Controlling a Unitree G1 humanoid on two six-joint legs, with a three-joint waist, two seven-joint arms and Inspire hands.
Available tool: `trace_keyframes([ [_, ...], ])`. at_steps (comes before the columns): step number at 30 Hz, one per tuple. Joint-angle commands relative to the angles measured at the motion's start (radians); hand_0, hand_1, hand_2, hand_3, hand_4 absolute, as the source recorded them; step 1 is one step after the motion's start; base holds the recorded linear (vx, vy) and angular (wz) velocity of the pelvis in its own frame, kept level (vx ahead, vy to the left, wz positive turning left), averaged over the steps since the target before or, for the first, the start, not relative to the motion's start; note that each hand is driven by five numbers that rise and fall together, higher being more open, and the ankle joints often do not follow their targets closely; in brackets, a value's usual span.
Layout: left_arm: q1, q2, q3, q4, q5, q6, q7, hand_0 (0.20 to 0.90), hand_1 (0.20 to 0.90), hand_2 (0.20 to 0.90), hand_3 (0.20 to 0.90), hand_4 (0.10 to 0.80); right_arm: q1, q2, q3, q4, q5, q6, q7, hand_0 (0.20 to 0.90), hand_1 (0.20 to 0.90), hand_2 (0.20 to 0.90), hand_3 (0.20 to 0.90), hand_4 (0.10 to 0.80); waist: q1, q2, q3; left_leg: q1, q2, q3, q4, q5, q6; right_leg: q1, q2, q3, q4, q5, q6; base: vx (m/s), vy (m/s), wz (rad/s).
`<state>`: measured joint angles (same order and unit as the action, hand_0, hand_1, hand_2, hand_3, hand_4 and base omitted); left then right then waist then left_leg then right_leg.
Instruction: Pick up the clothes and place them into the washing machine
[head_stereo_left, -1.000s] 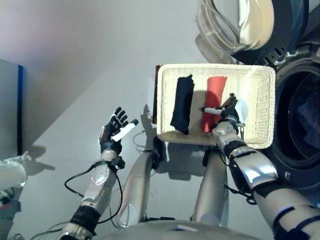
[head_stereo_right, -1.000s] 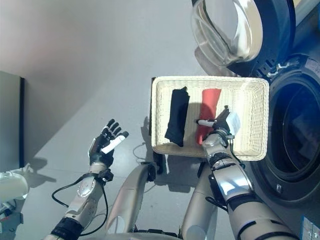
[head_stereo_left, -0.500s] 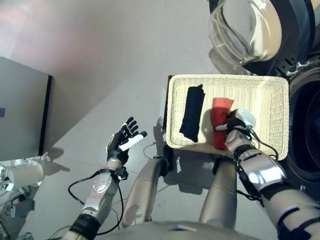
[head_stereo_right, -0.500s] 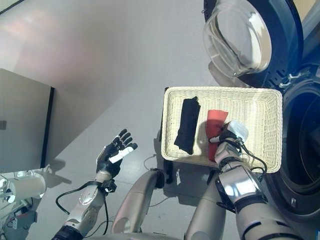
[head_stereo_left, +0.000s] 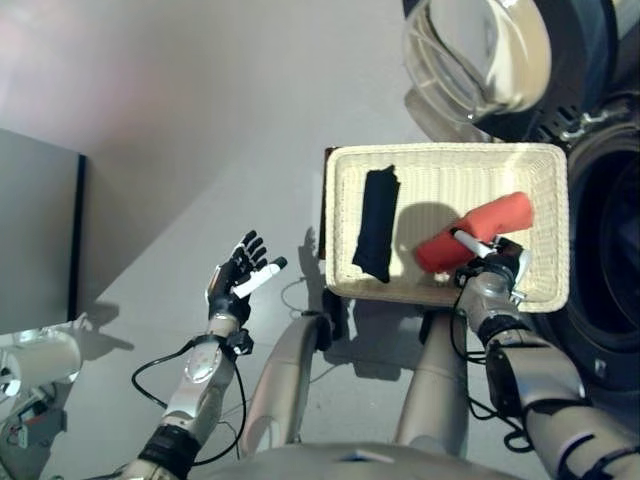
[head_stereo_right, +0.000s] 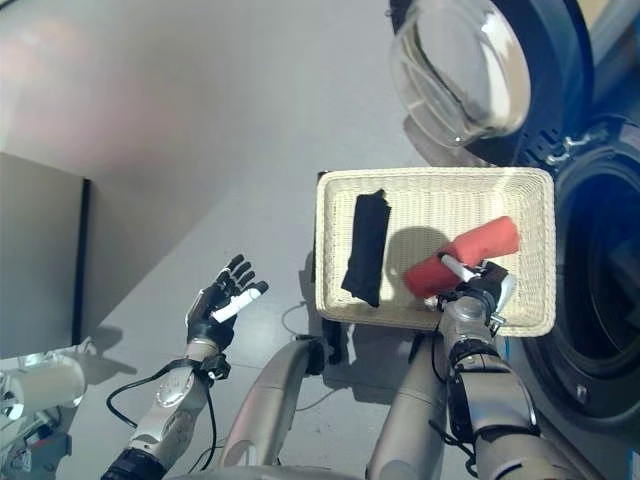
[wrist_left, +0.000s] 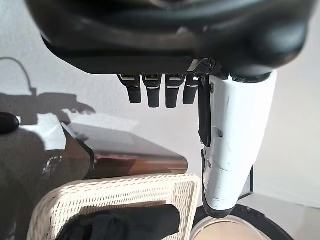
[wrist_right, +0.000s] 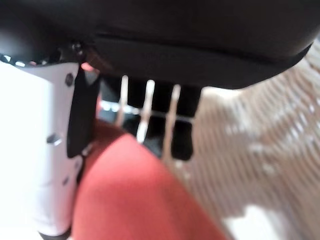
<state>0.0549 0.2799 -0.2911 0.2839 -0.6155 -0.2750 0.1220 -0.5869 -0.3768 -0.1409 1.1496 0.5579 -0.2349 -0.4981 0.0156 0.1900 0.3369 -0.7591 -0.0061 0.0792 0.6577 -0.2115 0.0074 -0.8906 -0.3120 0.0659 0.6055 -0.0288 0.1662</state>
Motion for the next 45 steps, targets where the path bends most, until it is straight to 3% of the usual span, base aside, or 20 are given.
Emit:
trace_keyframes([
  [1,0.005,0.043,0.09,-0.076,-0.011,-0.102,0.011,0.9,0.9,0.9,0.9,0.8,-0.008,-0.047,-0.043,-0.066,0.159,-0.159,0.024,0.2,0.2,0.2,0.2,0.3,-0.013,-0.03,0.035,0.059,0.021,-0.008,-0.01,-0.044,-0.056,0.023,-0.005,0.028,-0.003,0.017,-0.018,0.003,-0.011,-0.32],
  [12,0.029,0.028,0.067,-0.071,-0.09,-0.093,-0.017,0.9,0.9,0.9,0.9,0.8,-0.016,0.01,-0.311,-0.238,0.722,-0.431,0.189,0.2,0.2,0.2,0.2,0.3,-0.036,-0.02,0.034,0.065,0.024,-0.012,-0.013,-0.053,-0.063,0.031,0.003,0.032,-0.002,0.003,-0.017,0.009,-0.005,-0.04],
  [21,0.037,0.056,0.04,-0.087,-0.102,-0.077,-0.021,0.9,0.9,0.9,0.9,0.8,-0.153,-0.166,-0.454,-0.068,0.919,-0.515,0.123,0.2,0.2,0.2,0.2,0.3,-0.022,-0.01,0.01,0.059,0.017,-0.017,-0.02,-0.055,-0.065,0.026,0.001,0.028,-0.006,-0.001,-0.014,0.0,0.0,0.0],
  [32,0.061,0.088,0.032,-0.113,-0.107,-0.066,-0.021,0.9,0.9,0.9,0.9,0.8,-0.217,-0.35,-0.485,-0.025,0.868,-0.566,-0.04,0.2,0.2,0.2,0.2,0.3,-0.02,-0.006,-0.016,0.046,0.014,-0.014,-0.028,-0.057,-0.064,0.006,0.002,0.035,-0.007,-0.004,-0.014,0.005,0.0,0.01],
  [39,0.066,0.094,0.021,-0.113,-0.118,-0.064,-0.013,0.9,0.9,0.9,0.9,0.8,-0.229,-0.344,-0.464,-0.058,0.812,-0.584,-0.108,0.2,0.2,0.2,0.2,0.3,-0.025,-0.008,-0.015,0.036,0.016,-0.007,-0.025,-0.058,-0.061,-0.008,0.008,0.041,-0.009,0.001,-0.015,0.006,0.007,-0.03],
  [40,0.063,0.092,0.022,-0.113,-0.118,-0.07,-0.011,0.9,0.9,0.9,0.9,0.8,-0.233,-0.325,-0.449,-0.062,0.81,-0.574,-0.094,0.9,0.9,0.9,0.9,0.8,-0.024,-0.009,-0.012,0.034,0.018,-0.004,-0.025,-0.059,-0.059,-0.012,0.009,0.042,-0.007,0.003,-0.015,0.0,0.0,0.0],
  [45,0.053,0.091,0.027,-0.113,-0.117,-0.072,-0.01,0.9,0.9,0.9,0.9,0.8,-0.236,-0.295,-0.415,-0.023,0.83,-0.525,-0.044,0.9,0.9,0.9,0.9,0.8,-0.023,-0.013,-0.004,0.024,0.018,-0.002,-0.011,-0.06,-0.058,-0.013,0.007,0.042,-0.003,0.006,-0.017,0.0,0.0,0.0],
])
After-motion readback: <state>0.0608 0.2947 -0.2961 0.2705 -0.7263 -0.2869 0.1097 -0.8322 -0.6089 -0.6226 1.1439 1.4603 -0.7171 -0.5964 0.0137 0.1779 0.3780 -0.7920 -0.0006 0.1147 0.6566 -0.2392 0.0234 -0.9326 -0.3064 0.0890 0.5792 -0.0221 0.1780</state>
